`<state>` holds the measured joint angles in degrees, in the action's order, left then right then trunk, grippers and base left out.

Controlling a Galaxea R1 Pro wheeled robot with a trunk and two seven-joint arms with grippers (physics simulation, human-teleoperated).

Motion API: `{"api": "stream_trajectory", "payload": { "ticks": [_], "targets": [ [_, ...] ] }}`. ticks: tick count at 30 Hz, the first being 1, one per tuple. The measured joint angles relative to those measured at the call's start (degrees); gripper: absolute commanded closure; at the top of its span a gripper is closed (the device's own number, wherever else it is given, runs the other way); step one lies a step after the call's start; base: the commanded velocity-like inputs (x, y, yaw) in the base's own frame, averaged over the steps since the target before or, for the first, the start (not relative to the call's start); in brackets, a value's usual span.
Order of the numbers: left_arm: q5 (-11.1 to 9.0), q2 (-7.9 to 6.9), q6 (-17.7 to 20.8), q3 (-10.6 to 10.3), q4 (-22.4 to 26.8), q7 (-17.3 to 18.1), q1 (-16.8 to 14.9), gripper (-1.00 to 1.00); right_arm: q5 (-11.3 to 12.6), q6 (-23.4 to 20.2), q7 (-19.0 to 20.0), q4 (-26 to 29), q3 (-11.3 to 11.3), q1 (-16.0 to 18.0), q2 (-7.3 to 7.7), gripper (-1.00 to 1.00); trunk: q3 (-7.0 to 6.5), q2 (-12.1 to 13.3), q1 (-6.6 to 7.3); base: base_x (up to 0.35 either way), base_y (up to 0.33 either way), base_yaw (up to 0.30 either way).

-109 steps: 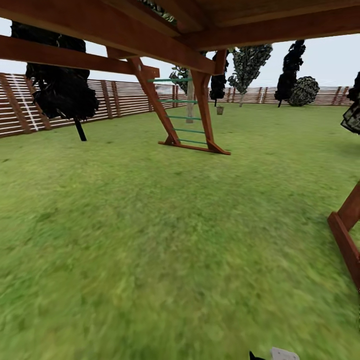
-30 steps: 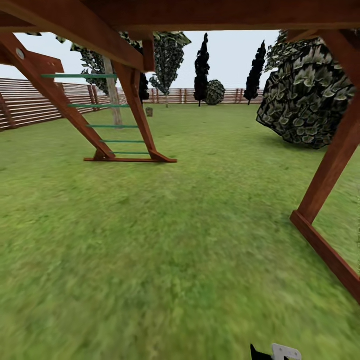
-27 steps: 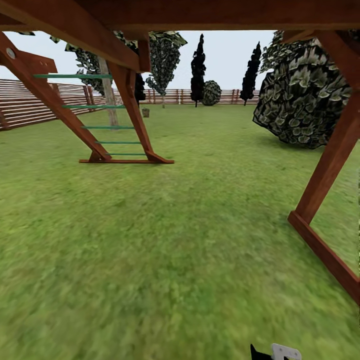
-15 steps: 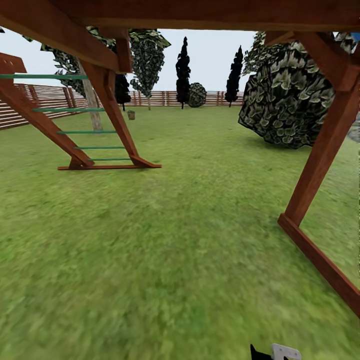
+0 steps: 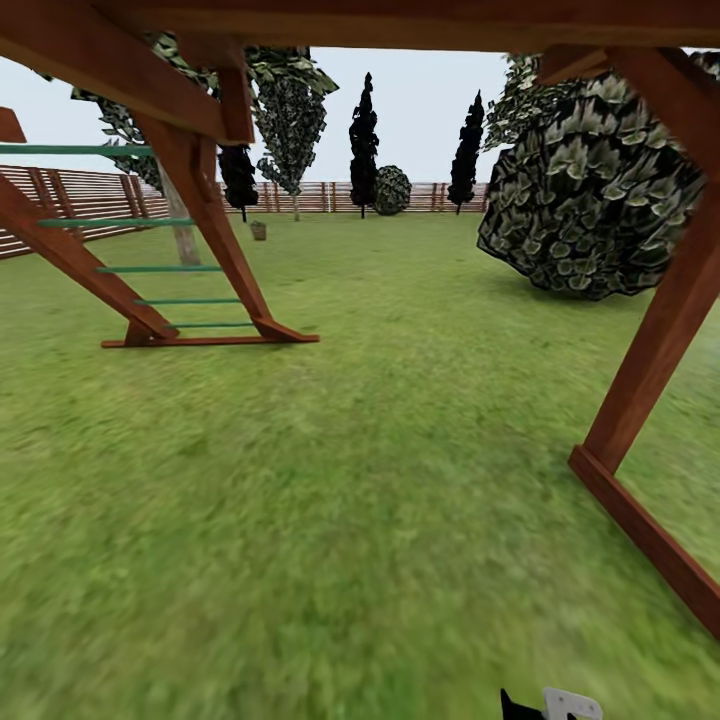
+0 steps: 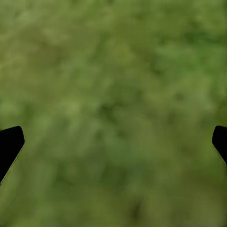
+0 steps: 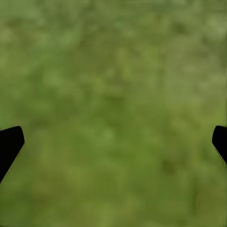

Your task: Take the three Easter eggs out of the wicker basket on the lawn in the garden, then place them on the lawn next to a single tree (choose any tree) so that all three eggs are next to the same tree and none are left in the basket.

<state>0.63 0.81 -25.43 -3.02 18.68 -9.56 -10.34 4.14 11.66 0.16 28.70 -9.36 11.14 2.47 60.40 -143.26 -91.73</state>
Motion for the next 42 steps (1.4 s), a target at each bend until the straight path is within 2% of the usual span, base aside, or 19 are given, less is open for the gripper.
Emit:
{"api": "stream_trajectory", "payload": {
  "ticks": [33, 42],
  "targets": [
    [0.0, 0.06, 0.0, 0.0, 0.0, 0.0, 0.0, -1.00, 0.0, 0.0, 0.0, 0.1, 0.0, 0.0, -0.02, -1.00, 0.00, 0.0, 0.00, 0.337, 0.000, 0.000],
    [-0.1, -0.48, 0.0, -0.1, 2.4, 0.0, -0.1, -1.00, 0.0, 0.0, -0.2, 0.1, 0.0, 0.0, -0.02, -1.00, 0.00, 0.0, 0.00, 0.337, 0.000, 0.000]
  ]
}}
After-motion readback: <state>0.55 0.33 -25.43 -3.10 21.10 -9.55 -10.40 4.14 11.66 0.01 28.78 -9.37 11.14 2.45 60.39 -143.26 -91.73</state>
